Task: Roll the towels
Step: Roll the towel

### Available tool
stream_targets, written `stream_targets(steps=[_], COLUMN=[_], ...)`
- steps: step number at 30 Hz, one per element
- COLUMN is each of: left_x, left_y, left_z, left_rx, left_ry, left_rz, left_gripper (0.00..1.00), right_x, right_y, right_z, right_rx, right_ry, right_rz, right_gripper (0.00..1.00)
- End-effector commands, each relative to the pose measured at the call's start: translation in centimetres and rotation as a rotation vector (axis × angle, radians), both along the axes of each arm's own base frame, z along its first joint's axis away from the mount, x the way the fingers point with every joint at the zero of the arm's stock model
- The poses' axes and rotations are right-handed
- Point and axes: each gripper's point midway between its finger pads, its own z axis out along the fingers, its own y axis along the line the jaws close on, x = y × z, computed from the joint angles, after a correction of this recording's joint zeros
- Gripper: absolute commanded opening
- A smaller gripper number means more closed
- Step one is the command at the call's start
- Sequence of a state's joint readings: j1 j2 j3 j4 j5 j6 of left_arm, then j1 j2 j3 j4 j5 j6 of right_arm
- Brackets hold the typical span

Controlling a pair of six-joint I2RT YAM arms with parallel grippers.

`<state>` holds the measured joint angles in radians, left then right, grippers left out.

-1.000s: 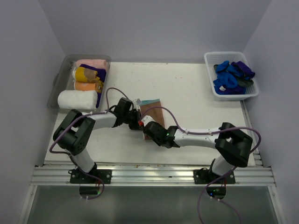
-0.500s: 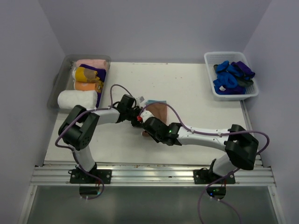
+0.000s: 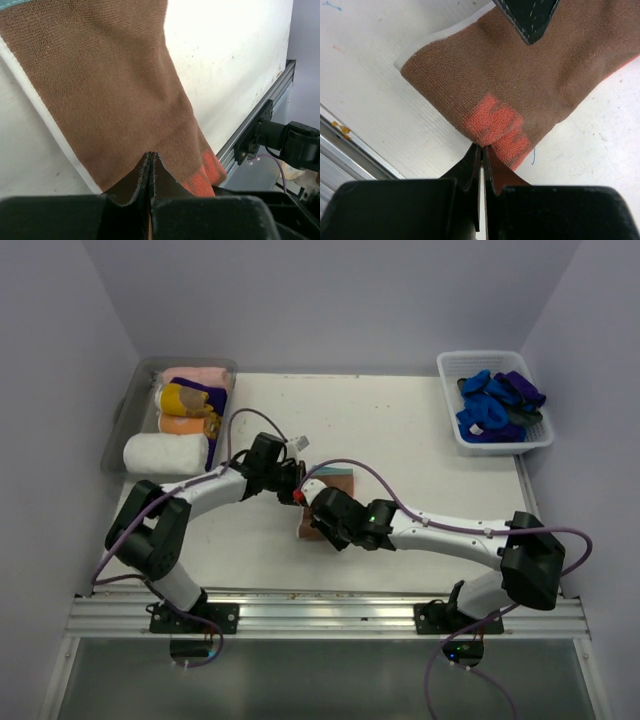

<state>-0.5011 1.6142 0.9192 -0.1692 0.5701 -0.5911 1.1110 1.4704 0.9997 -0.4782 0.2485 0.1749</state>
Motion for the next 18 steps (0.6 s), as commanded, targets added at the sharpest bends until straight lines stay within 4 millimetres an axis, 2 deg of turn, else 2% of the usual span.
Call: stream_targets(steps=[1, 6, 9, 18], left_x=[0.1, -0.6, -1.0, -0.7], left_y=[-1.2, -1.7, -1.4, -0.7], left_z=[-1.6, -4.4, -4.9, -3.5], left_rx=[-0.062, -0.072, -0.053, -0.019], left_ry=[0.043, 0.106, 0.115, 0.07], left_rz=[-0.057, -0.12, -0.135, -0.128], left_gripper=[0.0, 0.0, 0.0, 0.0], right_x=[-1.0, -0.6, 0.3, 2.6], right_y=[0.7, 1.2, 1.3, 1.0], right_z=[0.7, 1.3, 1.5, 0.5], right_rx=[0.043, 0.055, 0.062, 0.075], right_ry=[0.04, 0.033, 0.034, 0.116], right_rz=[0.033, 0.029, 0.0, -0.062], right_gripper=[0.0, 0.0, 0.0, 0.0])
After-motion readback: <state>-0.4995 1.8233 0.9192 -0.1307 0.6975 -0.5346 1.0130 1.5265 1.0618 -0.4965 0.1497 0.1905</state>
